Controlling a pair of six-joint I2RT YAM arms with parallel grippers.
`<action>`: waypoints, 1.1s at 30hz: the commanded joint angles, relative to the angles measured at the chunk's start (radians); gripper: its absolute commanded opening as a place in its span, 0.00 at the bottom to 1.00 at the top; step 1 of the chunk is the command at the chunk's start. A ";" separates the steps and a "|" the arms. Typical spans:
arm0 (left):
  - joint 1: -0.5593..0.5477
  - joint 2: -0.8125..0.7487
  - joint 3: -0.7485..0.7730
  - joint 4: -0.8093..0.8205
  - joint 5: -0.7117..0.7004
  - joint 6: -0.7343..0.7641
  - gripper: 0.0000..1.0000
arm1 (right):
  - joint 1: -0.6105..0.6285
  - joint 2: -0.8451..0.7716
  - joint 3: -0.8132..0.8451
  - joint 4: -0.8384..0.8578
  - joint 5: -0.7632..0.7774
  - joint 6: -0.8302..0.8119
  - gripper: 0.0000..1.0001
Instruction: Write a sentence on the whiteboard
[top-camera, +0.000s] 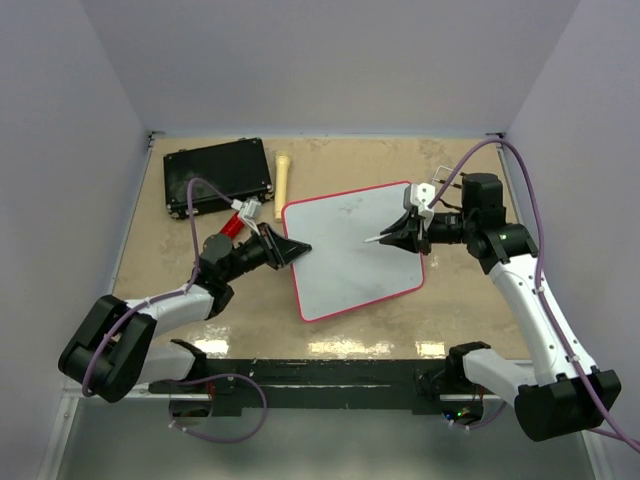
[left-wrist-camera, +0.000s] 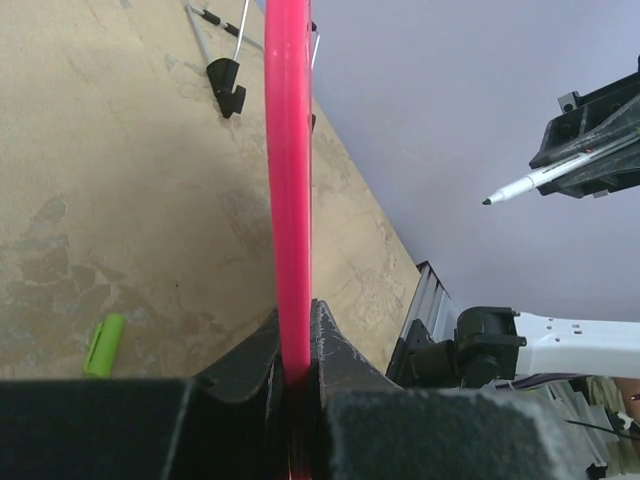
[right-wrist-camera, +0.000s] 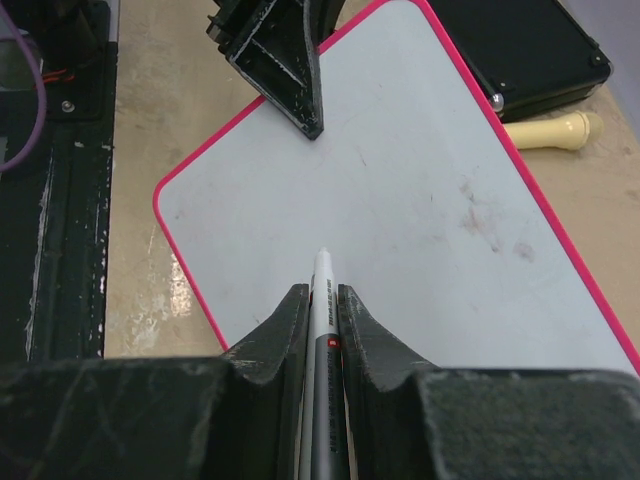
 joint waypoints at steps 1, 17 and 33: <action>-0.021 -0.063 -0.017 0.133 -0.071 0.010 0.00 | 0.002 -0.021 -0.021 0.047 0.001 -0.012 0.00; -0.065 -0.105 -0.081 0.127 -0.163 0.006 0.00 | 0.024 -0.025 -0.096 0.150 -0.002 0.021 0.00; -0.100 -0.117 -0.094 0.105 -0.270 -0.002 0.00 | 0.205 0.018 -0.059 0.211 0.143 0.118 0.00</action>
